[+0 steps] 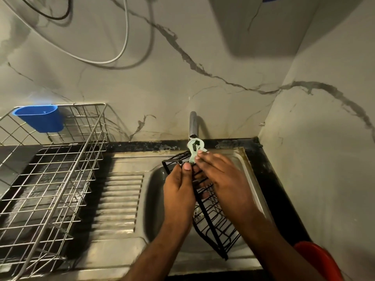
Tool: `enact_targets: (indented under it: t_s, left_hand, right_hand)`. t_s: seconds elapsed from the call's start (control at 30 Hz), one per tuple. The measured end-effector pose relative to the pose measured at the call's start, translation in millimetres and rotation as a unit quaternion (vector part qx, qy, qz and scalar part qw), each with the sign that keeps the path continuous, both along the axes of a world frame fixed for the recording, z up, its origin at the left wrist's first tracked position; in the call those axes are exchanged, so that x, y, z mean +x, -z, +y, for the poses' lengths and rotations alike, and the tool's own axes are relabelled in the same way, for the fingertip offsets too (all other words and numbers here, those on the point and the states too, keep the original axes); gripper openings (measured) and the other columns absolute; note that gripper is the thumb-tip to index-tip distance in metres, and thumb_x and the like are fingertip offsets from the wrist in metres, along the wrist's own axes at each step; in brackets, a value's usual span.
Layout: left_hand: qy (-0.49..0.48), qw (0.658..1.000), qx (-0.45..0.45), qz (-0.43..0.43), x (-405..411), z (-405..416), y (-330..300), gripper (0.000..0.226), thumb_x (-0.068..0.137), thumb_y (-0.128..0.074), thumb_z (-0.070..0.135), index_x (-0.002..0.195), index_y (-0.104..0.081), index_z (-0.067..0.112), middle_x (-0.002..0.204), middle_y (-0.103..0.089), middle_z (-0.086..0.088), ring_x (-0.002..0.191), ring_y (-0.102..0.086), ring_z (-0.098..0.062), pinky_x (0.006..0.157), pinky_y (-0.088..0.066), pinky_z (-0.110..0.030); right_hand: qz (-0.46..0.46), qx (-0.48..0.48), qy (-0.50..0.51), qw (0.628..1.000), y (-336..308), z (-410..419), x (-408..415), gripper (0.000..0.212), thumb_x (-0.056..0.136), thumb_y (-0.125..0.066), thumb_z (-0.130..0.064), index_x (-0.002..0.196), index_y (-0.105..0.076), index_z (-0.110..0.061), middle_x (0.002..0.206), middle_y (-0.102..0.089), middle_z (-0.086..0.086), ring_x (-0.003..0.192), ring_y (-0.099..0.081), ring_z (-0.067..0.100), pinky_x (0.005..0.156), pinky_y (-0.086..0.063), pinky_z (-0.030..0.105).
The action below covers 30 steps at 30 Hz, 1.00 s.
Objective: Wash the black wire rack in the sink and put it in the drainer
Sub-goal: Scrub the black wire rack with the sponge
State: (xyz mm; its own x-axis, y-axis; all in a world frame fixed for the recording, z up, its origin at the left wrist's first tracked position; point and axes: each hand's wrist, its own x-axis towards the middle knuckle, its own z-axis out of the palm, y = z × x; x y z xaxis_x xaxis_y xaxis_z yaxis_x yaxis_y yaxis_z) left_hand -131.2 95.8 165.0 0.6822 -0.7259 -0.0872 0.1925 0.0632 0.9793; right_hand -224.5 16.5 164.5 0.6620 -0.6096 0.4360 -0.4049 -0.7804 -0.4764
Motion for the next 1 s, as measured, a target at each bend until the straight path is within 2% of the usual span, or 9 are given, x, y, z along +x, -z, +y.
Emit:
enact_targets:
  t_s: [0.07, 0.17, 0.3, 0.4, 0.5, 0.63, 0.73, 0.87, 1.0]
  left_hand:
    - [-0.016, 1.000, 0.001, 0.000, -0.5, 0.5, 0.3, 0.033, 0.107, -0.046, 0.036, 0.104, -0.069, 0.013, 0.099, -0.077, -0.012, 0.093, -0.076, -0.032, 0.076, -0.062, -0.056]
    - [-0.046, 0.997, -0.009, 0.055, 7.9, -0.4, -3.5, 0.035, 0.108, -0.043, 0.036, 0.100, -0.063, 0.008, 0.094, -0.077, -0.016, 0.084, -0.077, -0.031, 0.065, -0.062, -0.043]
    - [-0.075, 0.994, -0.014, 0.079, 23.4, -2.5, -5.1, 0.036, 0.109, -0.038, 0.040, 0.102, -0.060, 0.012, 0.097, -0.078, -0.016, 0.082, -0.075, -0.031, 0.063, -0.060, -0.038]
    - [-0.091, 0.992, -0.022, 0.087, 30.5, -2.2, -6.6, 0.036, 0.109, -0.036, 0.041, 0.099, -0.058, 0.014, 0.100, -0.078, -0.015, 0.087, -0.076, -0.034, 0.066, -0.060, -0.041]
    - [-0.085, 0.992, -0.021, 0.089, 34.3, -2.6, -9.2, 0.035, 0.109, -0.036, 0.041, 0.095, -0.058, 0.017, 0.100, -0.078, -0.014, 0.092, -0.076, -0.035, 0.067, -0.060, -0.043]
    - [-0.064, 0.995, -0.015, 0.071, 22.0, -1.3, -9.2, 0.037, 0.109, -0.037, 0.041, 0.098, -0.059, 0.014, 0.098, -0.079, -0.012, 0.091, -0.077, -0.031, 0.056, -0.058, -0.033]
    - [-0.055, 0.997, -0.019, 0.051, 13.8, -0.5, -10.0, 0.037, 0.109, -0.038, 0.040, 0.100, -0.060, 0.012, 0.098, -0.078, -0.012, 0.092, -0.077, -0.029, 0.062, -0.061, -0.039]
    - [-0.061, 0.997, -0.042, 0.027, 7.8, 1.5, -14.7, 0.038, 0.108, -0.042, 0.039, 0.097, -0.063, 0.009, 0.096, -0.076, -0.015, 0.089, -0.076, -0.034, 0.074, -0.062, -0.052]
    - [-0.076, 0.995, -0.060, 0.039, 10.7, 2.0, -24.4, 0.035, 0.108, -0.041, 0.038, 0.095, -0.064, 0.014, 0.083, -0.076, 0.000, 0.084, -0.077, -0.032, 0.067, -0.062, -0.045]
  right_hand:
    - [-0.001, -0.033, 0.007, 0.999, 7.0, 2.4, -3.8, 0.046, 0.097, -0.036, -0.020, 0.135, -0.060, -0.018, 0.143, -0.055, -0.004, 0.134, -0.037, -0.002, 0.114, -0.020, 0.011]
    - [0.011, -0.086, 0.004, 0.996, 19.0, 2.6, -11.7, 0.045, 0.088, -0.048, -0.003, 0.129, -0.066, -0.014, 0.134, -0.063, 0.002, 0.125, -0.055, 0.016, 0.108, -0.039, 0.024]
    - [0.031, -0.061, -0.039, 0.997, 21.2, 0.2, -22.3, 0.046, 0.089, -0.038, -0.010, 0.120, -0.071, -0.018, 0.124, -0.069, -0.002, 0.116, -0.060, 0.011, 0.097, -0.052, 0.028]
    - [0.043, -0.031, -0.058, 0.997, 12.9, -5.4, -29.5, 0.047, 0.087, -0.050, 0.005, 0.120, -0.070, -0.021, 0.123, -0.068, -0.005, 0.114, -0.060, 0.009, 0.095, -0.054, 0.028]
    - [-0.012, -0.040, -0.053, 0.998, -3.6, -8.7, -26.9, 0.037, 0.092, -0.048, -0.007, 0.122, -0.069, -0.017, 0.123, -0.063, -0.003, 0.111, -0.056, 0.002, 0.096, -0.049, 0.012]
    - [-0.050, -0.047, -0.025, 0.997, -23.4, -15.7, -7.1, 0.045, 0.092, -0.058, -0.003, 0.135, -0.060, -0.015, 0.137, -0.050, 0.004, 0.114, -0.051, 0.003, 0.080, -0.053, 0.012]
    - [-0.021, -0.043, -0.031, 0.998, -32.3, -16.3, 8.2, 0.049, 0.097, -0.058, -0.005, 0.143, -0.052, -0.019, 0.143, -0.046, 0.001, 0.120, -0.051, 0.004, 0.087, -0.052, 0.012]
    - [-0.041, -0.062, -0.027, 0.997, -31.4, -12.7, 17.5, 0.044, 0.092, -0.061, -0.001, 0.134, -0.062, -0.017, 0.129, -0.059, -0.001, 0.118, -0.053, 0.014, 0.096, -0.041, 0.008]
    - [-0.060, -0.066, -0.020, 0.996, -18.5, -12.3, 15.1, 0.052, 0.093, -0.061, 0.000, 0.141, -0.057, -0.020, 0.142, -0.055, -0.002, 0.127, -0.050, 0.018, 0.100, -0.045, 0.026]
